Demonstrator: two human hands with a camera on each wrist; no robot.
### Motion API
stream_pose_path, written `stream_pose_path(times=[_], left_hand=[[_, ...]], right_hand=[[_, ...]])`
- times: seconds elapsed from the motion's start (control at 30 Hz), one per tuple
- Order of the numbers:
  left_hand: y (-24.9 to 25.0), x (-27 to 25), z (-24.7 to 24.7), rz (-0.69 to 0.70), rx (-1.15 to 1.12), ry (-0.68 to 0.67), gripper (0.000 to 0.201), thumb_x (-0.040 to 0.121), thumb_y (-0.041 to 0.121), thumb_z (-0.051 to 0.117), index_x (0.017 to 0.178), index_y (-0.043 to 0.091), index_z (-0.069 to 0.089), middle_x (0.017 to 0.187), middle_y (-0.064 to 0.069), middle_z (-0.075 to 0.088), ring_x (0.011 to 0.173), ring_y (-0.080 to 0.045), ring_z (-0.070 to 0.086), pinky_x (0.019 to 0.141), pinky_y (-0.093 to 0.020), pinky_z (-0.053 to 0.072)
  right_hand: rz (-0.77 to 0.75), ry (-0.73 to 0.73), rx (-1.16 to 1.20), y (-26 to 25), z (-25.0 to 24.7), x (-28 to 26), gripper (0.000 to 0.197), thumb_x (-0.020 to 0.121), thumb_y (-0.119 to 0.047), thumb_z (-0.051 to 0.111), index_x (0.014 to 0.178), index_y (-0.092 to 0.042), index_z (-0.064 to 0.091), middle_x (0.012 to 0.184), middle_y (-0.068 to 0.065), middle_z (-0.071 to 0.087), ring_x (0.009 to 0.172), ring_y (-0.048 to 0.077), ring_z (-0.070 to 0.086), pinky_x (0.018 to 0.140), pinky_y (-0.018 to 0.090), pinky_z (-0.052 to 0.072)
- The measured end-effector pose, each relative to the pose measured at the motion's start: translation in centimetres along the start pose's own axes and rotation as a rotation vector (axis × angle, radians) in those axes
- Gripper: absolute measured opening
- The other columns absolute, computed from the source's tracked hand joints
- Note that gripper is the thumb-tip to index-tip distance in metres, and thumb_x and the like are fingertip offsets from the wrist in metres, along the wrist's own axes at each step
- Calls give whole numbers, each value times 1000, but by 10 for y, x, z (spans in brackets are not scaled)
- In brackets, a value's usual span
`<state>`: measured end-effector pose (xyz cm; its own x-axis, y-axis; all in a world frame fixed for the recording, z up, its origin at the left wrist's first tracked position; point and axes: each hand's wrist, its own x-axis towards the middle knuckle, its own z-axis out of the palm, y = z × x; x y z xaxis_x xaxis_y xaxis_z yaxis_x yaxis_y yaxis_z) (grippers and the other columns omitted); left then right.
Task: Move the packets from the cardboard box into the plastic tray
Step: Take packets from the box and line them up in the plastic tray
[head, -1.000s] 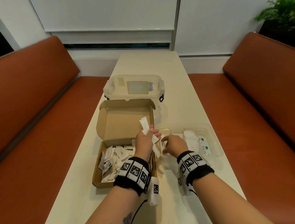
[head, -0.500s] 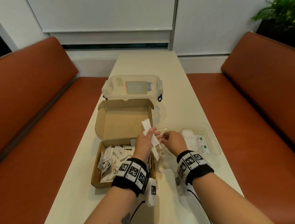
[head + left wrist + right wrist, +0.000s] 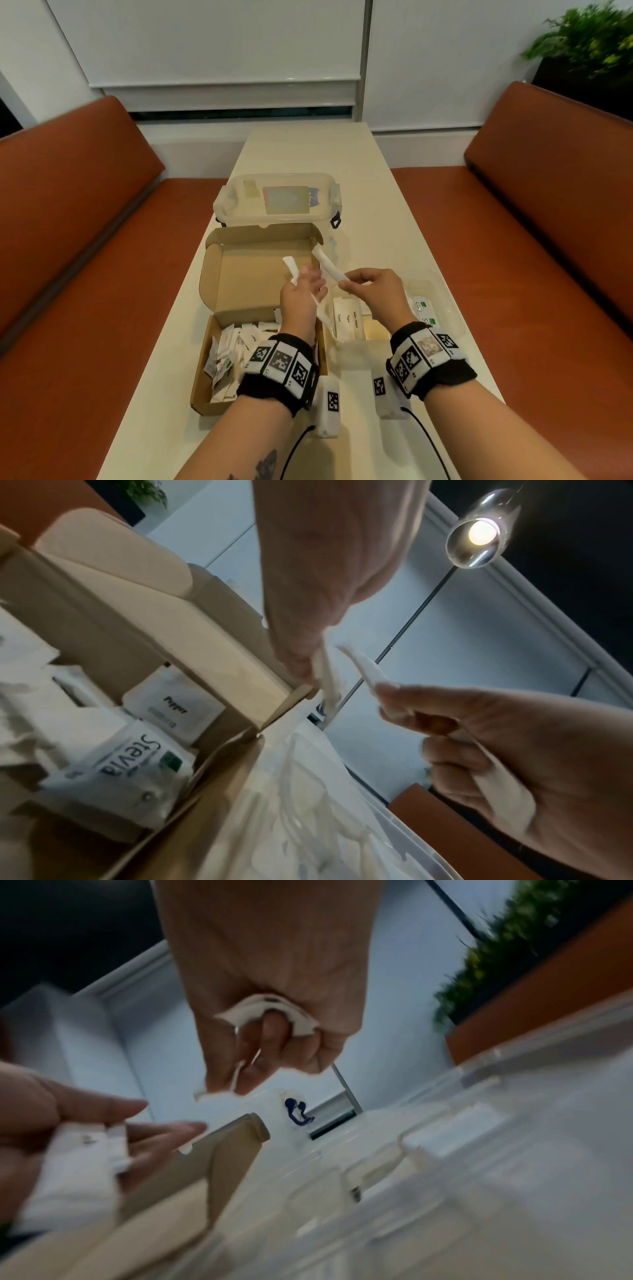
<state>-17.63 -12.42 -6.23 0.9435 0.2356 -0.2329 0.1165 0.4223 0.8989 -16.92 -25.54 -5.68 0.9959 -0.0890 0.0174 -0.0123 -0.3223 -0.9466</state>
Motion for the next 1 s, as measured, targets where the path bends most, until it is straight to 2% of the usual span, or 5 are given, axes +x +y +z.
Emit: stream_pose_path(times=[0.17, 0.4, 0.57, 0.73, 1.0], left_hand=[[-2, 5, 3, -16, 209, 9, 28, 92, 39, 56, 91, 11, 63, 71, 4, 62, 39, -2, 36, 36, -14, 31], [2, 7, 7, -9, 256, 4, 15, 89, 23, 64, 80, 10, 66, 55, 4, 45, 44, -7, 34, 42, -18, 30], [8, 4, 10, 0, 188, -95, 13, 90, 21, 62, 95, 10, 66, 58, 4, 37, 45, -7, 29, 38, -13, 29], [16, 9, 10, 62, 206, -67, 12, 89, 22, 64, 94, 11, 64, 58, 3, 39, 45, -7, 32, 42, -18, 31], [18, 16, 15, 167, 469, -171, 6, 85, 22, 68, 87, 18, 71, 51, 15, 57, 48, 1, 48, 54, -21, 37]], right_hand=[[-261, 63, -354, 2, -8, 2, 10, 80, -20, 73, 89, -22, 77, 79, -15, 57, 70, 1, 50, 65, 14, 36], [-169, -26, -167, 3, -16, 3, 13, 79, -33, 74, 91, -29, 74, 91, -20, 65, 86, -8, 57, 67, 3, 38], [2, -111, 41, -2, -18, 9, 18, 87, -32, 65, 95, -17, 71, 76, -2, 73, 42, -3, 46, 45, 11, 35], [11, -156, 53, 7, -15, 5, 13, 81, -22, 73, 83, -9, 74, 60, -10, 66, 40, -6, 48, 42, 4, 33], [-52, -85, 80, -10, -15, 9, 25, 80, -44, 70, 97, -26, 74, 94, 2, 71, 92, 13, 64, 80, 29, 49]])
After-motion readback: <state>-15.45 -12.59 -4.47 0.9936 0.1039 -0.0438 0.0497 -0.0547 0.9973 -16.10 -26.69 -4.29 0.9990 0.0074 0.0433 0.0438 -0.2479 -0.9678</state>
